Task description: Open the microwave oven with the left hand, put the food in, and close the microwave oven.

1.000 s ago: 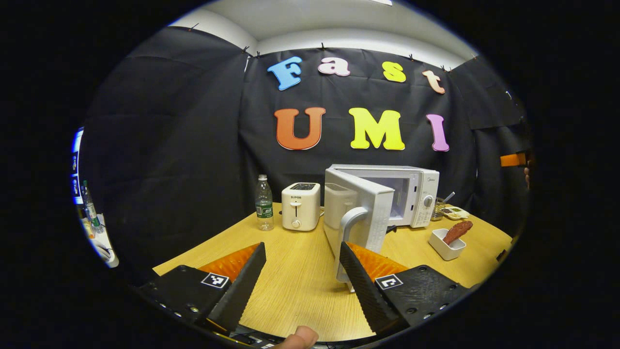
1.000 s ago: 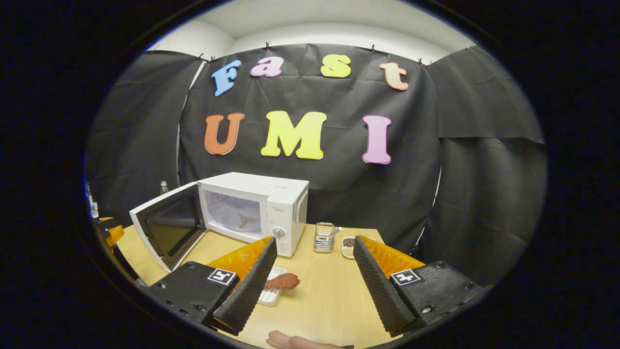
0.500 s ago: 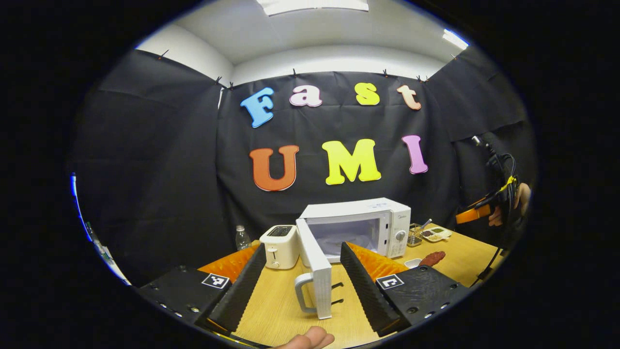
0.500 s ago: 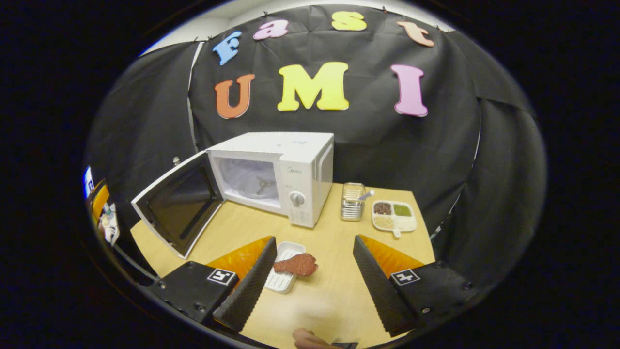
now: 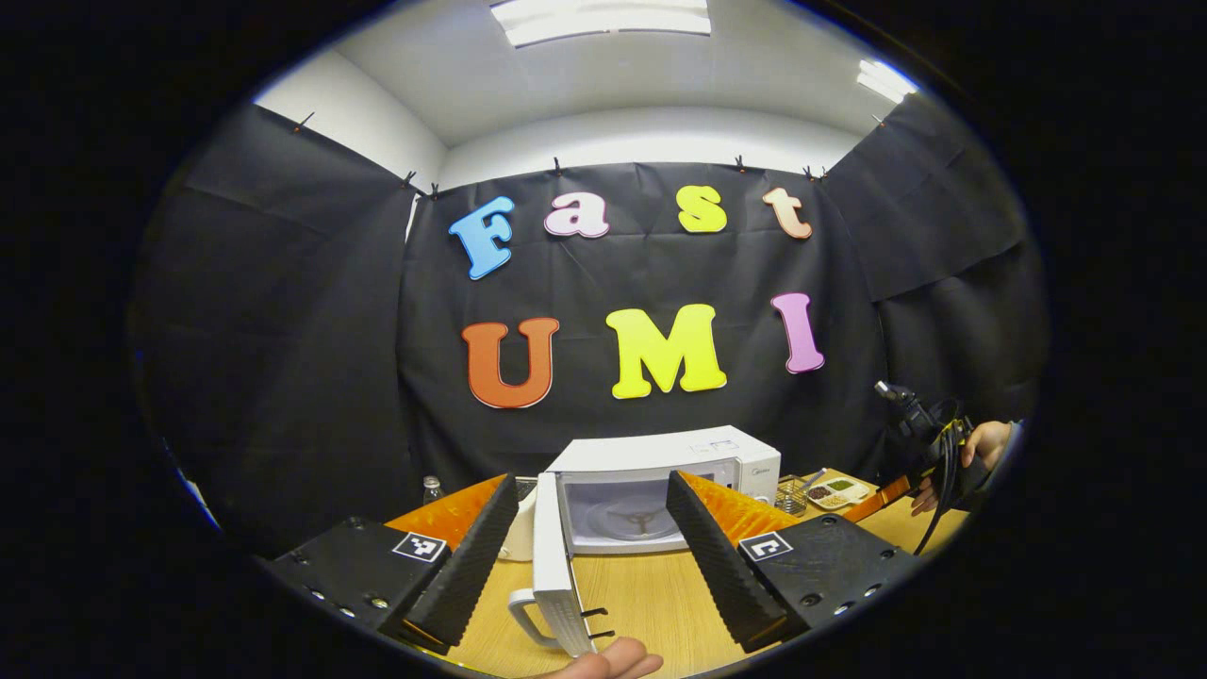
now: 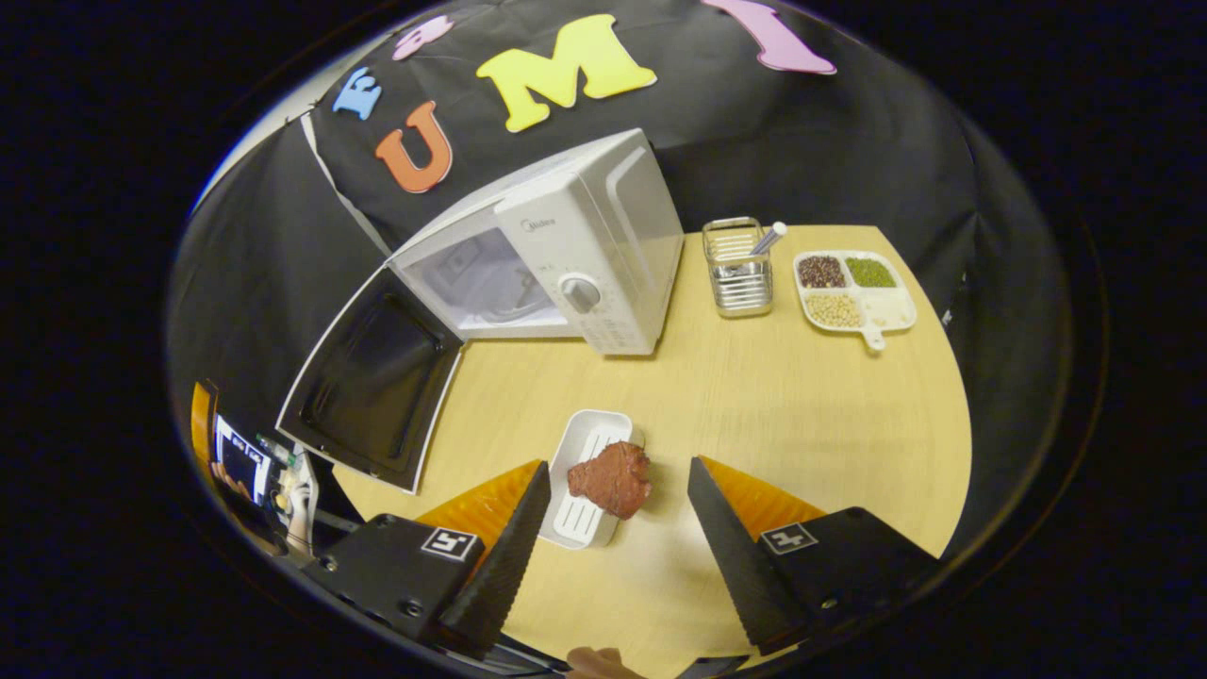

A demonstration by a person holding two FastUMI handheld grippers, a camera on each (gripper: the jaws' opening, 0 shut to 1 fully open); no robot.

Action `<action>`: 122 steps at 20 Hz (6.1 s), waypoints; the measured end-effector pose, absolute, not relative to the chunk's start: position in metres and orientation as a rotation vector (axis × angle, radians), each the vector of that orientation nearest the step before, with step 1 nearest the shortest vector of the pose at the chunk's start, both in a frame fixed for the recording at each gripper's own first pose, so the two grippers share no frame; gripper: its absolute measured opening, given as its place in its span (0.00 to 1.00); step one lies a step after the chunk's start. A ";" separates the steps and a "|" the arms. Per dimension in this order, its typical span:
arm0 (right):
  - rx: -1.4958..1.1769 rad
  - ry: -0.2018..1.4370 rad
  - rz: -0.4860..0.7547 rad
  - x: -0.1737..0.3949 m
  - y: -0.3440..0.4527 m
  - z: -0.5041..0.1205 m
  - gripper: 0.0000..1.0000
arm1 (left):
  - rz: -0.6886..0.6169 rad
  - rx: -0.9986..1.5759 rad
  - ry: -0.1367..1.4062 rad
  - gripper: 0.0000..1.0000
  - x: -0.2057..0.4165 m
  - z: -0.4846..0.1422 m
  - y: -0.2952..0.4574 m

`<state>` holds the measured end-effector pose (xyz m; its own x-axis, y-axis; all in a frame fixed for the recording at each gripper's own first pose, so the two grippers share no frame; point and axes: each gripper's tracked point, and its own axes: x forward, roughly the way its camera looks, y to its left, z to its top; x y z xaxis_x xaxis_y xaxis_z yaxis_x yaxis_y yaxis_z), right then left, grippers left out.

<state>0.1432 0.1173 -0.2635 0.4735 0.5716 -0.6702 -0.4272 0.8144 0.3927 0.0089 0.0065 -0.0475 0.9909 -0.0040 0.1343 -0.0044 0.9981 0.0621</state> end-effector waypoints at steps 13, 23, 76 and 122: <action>0.380 1.072 0.809 0.136 0.145 -0.314 0.15 | -0.052 -0.029 -0.118 0.96 0.014 -0.068 -0.006; -0.090 0.709 0.690 0.092 0.144 -0.244 0.13 | -0.120 -0.088 -0.175 0.93 -0.022 -0.056 0.004; 0.823 0.279 0.065 0.368 0.451 -0.281 0.11 | 0.016 -0.067 0.016 0.93 -0.043 -0.093 0.090; -0.006 -0.085 0.293 0.069 0.193 -0.059 0.92 | 0.160 -0.030 -0.022 0.44 -0.046 -0.124 0.185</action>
